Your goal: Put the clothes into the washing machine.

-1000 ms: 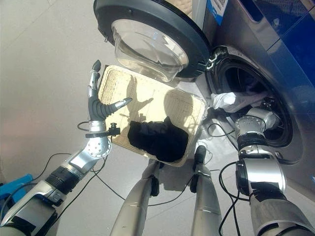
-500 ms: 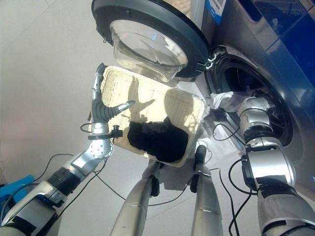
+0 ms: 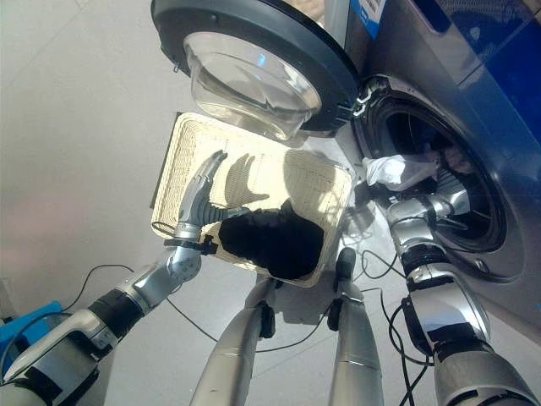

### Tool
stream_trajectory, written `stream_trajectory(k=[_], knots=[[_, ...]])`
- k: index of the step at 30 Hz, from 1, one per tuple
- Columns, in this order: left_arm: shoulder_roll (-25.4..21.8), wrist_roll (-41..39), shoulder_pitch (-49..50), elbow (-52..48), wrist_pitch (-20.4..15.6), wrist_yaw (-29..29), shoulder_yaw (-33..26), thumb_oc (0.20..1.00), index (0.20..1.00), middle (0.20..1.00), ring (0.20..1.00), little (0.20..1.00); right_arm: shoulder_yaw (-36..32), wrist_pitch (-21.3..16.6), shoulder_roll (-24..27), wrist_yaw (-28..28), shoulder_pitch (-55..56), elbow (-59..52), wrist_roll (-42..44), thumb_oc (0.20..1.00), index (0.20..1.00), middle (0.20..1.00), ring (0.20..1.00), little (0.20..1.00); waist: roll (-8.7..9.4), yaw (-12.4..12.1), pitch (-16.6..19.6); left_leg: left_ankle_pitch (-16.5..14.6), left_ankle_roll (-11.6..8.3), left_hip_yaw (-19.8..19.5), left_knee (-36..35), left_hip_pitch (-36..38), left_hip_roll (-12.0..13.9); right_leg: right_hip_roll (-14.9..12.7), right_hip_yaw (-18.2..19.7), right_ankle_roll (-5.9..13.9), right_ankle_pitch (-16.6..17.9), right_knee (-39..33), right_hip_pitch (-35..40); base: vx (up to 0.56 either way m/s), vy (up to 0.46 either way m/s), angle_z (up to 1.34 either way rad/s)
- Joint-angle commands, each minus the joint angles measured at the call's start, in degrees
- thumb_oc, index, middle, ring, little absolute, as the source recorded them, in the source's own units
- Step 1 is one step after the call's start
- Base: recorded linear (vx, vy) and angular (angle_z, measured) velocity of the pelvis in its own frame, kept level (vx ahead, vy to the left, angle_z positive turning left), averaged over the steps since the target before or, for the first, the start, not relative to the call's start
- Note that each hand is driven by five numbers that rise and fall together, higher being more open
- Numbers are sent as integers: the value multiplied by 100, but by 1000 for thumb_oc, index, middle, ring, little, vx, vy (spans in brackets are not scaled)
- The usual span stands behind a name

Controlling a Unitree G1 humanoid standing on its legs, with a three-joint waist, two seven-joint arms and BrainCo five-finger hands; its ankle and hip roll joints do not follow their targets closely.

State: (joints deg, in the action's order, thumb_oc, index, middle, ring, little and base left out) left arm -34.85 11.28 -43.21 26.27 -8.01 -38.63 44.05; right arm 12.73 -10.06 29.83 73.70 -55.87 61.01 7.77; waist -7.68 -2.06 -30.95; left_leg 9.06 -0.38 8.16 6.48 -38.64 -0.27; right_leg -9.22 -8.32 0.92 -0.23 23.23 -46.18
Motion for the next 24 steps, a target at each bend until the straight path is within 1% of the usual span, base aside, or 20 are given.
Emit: stream_trajectory(k=[1, 2, 5, 6, 8, 9, 10, 11, 12, 14, 16, 19, 20, 21, 22, 23, 24], knots=[[96, 648, -147, 111, 408, 319, 68, 1000, 1000, 1000, 1000, 1000, 188, -327, 434, 126, -8, -394, -345, 1000, 1000, 1000, 1000, 1000, -514, 256, 116, -798, -155, 247, 545, 65, -347, 167, -332, 548, 98, -253, 216, -11, 63, -6], [68, 823, -205, 218, 492, 522, 168, 1000, 1000, 1000, 1000, 1000, 190, -374, 433, 78, 30, -456, -367, 1000, 1000, 1000, 1000, 1000, -519, 285, 116, -786, -165, 283, 526, 65, -337, 174, -312, 554, 110, -271, 204, -22, 52, -2], [28, 928, -237, 261, 509, 632, 264, 1000, 1000, 1000, 1000, 1000, 195, -411, 439, 43, 103, -521, -349, 1000, 1000, 1000, 1000, 1000, -515, 305, 116, -808, -178, 314, 517, 106, -329, 177, -296, 568, 81, -270, 233, 3, 15, -4], [-114, 1118, -322, 339, 678, 1090, 488, 1000, 1000, 1000, 1000, 1000, 203, -518, 448, -111, 245, -697, -119, 1000, 1000, 1000, 1000, 1000, -496, 375, 116, -784, -203, 369, 502, 93, -302, 195, -267, 575, 110, -314, 226, 4, 28, -10], [-180, 1111, -337, 364, 686, 1398, 620, 1000, 1000, 1000, 1000, 1000, 164, -615, 448, -196, 307, -715, -30, 1000, 1000, 1000, 1000, 1000, -495, 402, 116, -766, -213, 407, 482, 83, -280, 212, -244, 577, 135, -344, 206, -5, 29, -9], [-189, 1111, -340, 365, 693, 1451, 636, 1000, 1000, 1000, 1000, 1000, 157, -629, 447, -201, 317, -716, -34, 1000, 1000, 1000, 1000, 1000, -493, 401, 116, -766, -214, 414, 480, 84, -277, 214, -242, 578, 138, -349, 206, -16, 23, -8], [-234, 1083, -378, 420, 708, 1632, 713, 1000, 1000, 1000, 1000, 1000, 143, -673, 462, -229, 316, -740, -34, 1000, 1000, 1000, 1000, 1000, -493, 423, 116, -735, -215, 434, 488, 14, -261, 222, -228, 568, 181, -369, 144, -4, 14, -8], [-237, 1052, -373, 437, 689, 1677, 757, 1000, 1000, 1000, 1000, 1000, 136, -688, 456, -242, 344, -739, -34, 1000, 1000, 1000, 1000, 1000, -492, 432, 116, -765, -221, 434, 498, 49, -264, 223, -223, 580, 145, -349, 173, -21, 16, -8], [-243, 1031, -414, 506, 687, 1851, 822, 1000, 1000, 1000, 1000, 1000, 129, -694, 448, -272, 300, -733, -43, 1000, 1000, 1000, 1000, 1000, -491, 444, 116, -725, -220, 447, 492, -8, -256, 236, -215, 569, 191, -374, 123, 3, 16, -7], [-242, 975, -490, 602, 661, 2165, 1004, 1000, 1000, 1000, 1000, 1000, 152, -681, 454, -374, 256, -695, -60, 1000, 1000, 1000, 1000, 1000, -495, 475, 116, -735, -232, 457, 482, 23, -257, 251, -181, 576, 163, -383, 154, -10, 27, -5], [-231, 918, -577, 672, 630, 2223, 1064, 1000, 1000, 1000, 1000, 1000, 192, -644, 462, -412, 167, -658, -48, 1000, 1000, 1000, 1000, 1000, -492, 484, 116, -684, -231, 471, 471, -36, -247, 271, -165, 559, 212, -411, 105, 0, 0, 0], [-129, 1102, -653, 805, 747, 2584, 1163, 1000, 1000, 1000, 1000, 1000, 196, -716, 432, -452, 154, -599, 27, 1000, 1000, 1000, 1000, 1000, -472, 501, 116, -683, -238, 496, 446, -13, -232, 295, -148, 571, 187, -417, 135, 0, 0, 0], [-125, 1119, -687, 826, 744, 2623, 1170, 1000, 1000, 1000, 1000, 1000, 193, -729, 427, -454, 121, -591, 31, 1000, 1000, 1000, 1000, 1000, -468, 501, 116, -648, -233, 502, 443, -64, -226, 303, -145, 563, 230, -434, 91, 0, 0, 0], [-92, 1160, -683, 871, 764, 2676, 1216, 1000, 1000, 1000, 1000, 1000, 184, -734, 408, -457, 145, -585, 36, 1000, 1000, 1000, 1000, 1000, -455, 509, 116, -676, -240, 492, 449, -28, -229, 303, -143, 571, 192, -416, 128, -28, -38, 0], [-28, 1302, -810, 937, 844, 2855, 1286, 1000, 1000, 1000, 1000, 1000, 184, -747, 351, -461, 52, -544, 66, 1000, 1000, 1000, 1000, 1000, -419, 515, 116, -640, -238, 502, 457, -103, -216, 308, -154, 576, 250, -447, 78, -11, -51, 0], [33, 1386, -859, 986, 927, 3037, 1332, 1000, 1000, 1000, 1000, 1000, 195, -753, 320, -456, 36, -524, 125, 1000, 1000, 1000, 1000, 1000, -389, 516, 116, -661, -241, 502, 453, -80, -212, 315, -164, 586, 226, -450, 111, -23, -44, 0], [33, 1386, -859, 986, 927, 3037, 1332, 1000, 1000, 1000, 1000, 1000, 195, -753, 320, -456, 36, -524, 125, 1000, 1000, 1000, 1000, 1000, -389, 516, 116, -661, -241, 502, 453, -80, -212, 315, -164, 586, 226, -450, 111, -7, -34, 0]])
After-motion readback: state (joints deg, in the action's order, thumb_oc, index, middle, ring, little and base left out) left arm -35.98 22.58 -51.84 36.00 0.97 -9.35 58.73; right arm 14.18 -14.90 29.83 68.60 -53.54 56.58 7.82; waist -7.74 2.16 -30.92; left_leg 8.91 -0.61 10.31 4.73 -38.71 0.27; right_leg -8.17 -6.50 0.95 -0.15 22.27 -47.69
